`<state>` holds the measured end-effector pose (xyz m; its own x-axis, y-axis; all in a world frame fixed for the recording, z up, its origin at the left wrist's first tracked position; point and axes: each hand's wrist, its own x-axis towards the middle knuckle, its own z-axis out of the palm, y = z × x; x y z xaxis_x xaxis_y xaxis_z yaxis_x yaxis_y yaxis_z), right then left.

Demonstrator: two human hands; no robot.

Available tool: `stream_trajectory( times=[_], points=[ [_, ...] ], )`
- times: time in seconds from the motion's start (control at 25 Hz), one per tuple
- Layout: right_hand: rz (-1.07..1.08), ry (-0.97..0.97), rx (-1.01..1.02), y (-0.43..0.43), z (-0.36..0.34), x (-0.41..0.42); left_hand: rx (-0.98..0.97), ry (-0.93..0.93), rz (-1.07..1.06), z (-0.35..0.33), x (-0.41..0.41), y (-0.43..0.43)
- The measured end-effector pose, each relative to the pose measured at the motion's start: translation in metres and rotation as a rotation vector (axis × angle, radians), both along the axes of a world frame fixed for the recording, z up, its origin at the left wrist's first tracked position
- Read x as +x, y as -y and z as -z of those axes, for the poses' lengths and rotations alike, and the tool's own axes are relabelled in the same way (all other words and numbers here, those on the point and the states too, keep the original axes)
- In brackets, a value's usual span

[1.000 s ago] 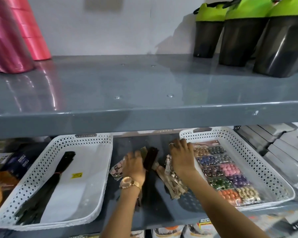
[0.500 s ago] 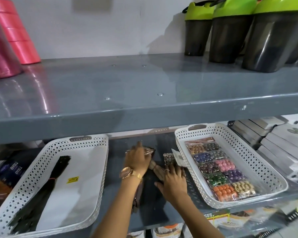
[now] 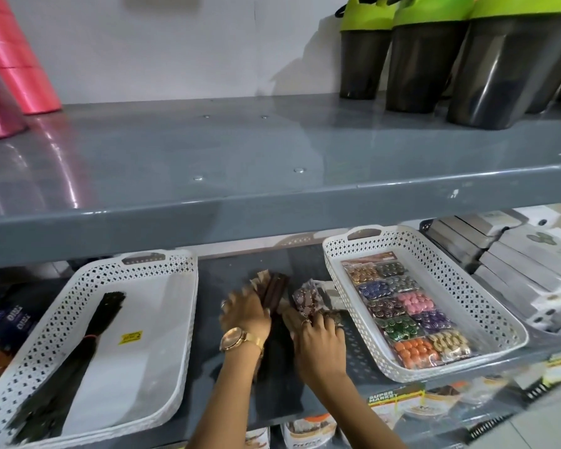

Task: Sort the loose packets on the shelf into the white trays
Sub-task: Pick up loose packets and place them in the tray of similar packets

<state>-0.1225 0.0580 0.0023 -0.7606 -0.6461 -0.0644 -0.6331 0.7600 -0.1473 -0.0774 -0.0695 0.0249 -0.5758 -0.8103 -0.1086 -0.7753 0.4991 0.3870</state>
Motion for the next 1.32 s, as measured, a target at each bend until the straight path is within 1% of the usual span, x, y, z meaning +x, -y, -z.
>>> stream_trajectory(
  times=[0.04, 0.08, 0.16, 0.28, 0.4, 0.52, 0.6, 0.68, 0.76, 0.84, 0.88, 0.96, 1.04, 1.12, 1.16, 1.24, 1.32],
  points=[
    [-0.006, 0.008, -0.006, 0.004, -0.002, 0.001, 0.065, 0.094, 0.003, 0.002, 0.013, 0.002],
    [-0.014, 0.032, -0.016, 0.009, -0.002, 0.002, 0.115, 0.132, 0.024, 0.006, 0.021, 0.003],
    [-0.016, 0.120, -0.052, 0.018, -0.002, 0.004, 0.160, 0.096, 0.038, 0.012, 0.026, -0.002],
    [0.034, 0.260, -0.138, 0.030, -0.001, 0.001, 0.122, 0.019, -0.033, 0.017, 0.030, -0.008],
    [0.066, 0.267, -0.144, 0.043, -0.002, -0.007, 0.060, -0.065, -0.123, 0.018, 0.042, -0.004],
    [0.080, 0.285, -0.153, 0.051, -0.002, -0.003, 0.072, -0.022, -0.119, 0.015, 0.043, -0.005],
    [0.088, 0.350, -0.189, 0.052, 0.000, 0.002, 0.076, 0.044, -0.109, 0.014, 0.040, -0.009],
    [0.101, 0.432, -0.235, 0.051, 0.004, 0.005, 0.066, 0.071, -0.107, 0.015, 0.038, -0.011],
    [0.109, 0.524, -0.290, 0.052, 0.007, 0.006, 0.122, 0.008, -0.106, 0.015, 0.040, -0.006],
    [0.121, 0.630, -0.382, 0.052, 0.010, 0.005, 0.219, -0.117, -0.125, 0.012, 0.044, -0.001],
    [0.136, 0.669, -0.434, 0.052, 0.011, 0.004, 0.219, -0.140, -0.130, 0.010, 0.047, 0.000],
    [0.153, 0.692, -0.484, 0.055, 0.010, 0.007, 0.128, -0.070, -0.119, 0.009, 0.054, -0.002],
    [0.120, 0.683, -0.448, 0.064, 0.007, 0.016, -0.010, 0.051, -0.134, 0.013, 0.057, -0.008],
    [0.067, 0.613, -0.382, 0.078, 0.000, 0.029, -0.212, 0.104, -0.181, 0.013, 0.059, -0.015],
    [0.050, 0.546, -0.348, 0.084, -0.004, 0.035, -0.265, 0.143, -0.158, 0.012, 0.062, -0.018],
    [0.009, 0.435, -0.269, 0.094, -0.008, 0.044, -0.302, 0.209, -0.126, 0.009, 0.069, -0.019],
    [-0.065, 0.390, -0.177, 0.096, -0.009, 0.045, -0.330, 0.256, -0.159, 0.009, 0.073, -0.015]
  ],
)
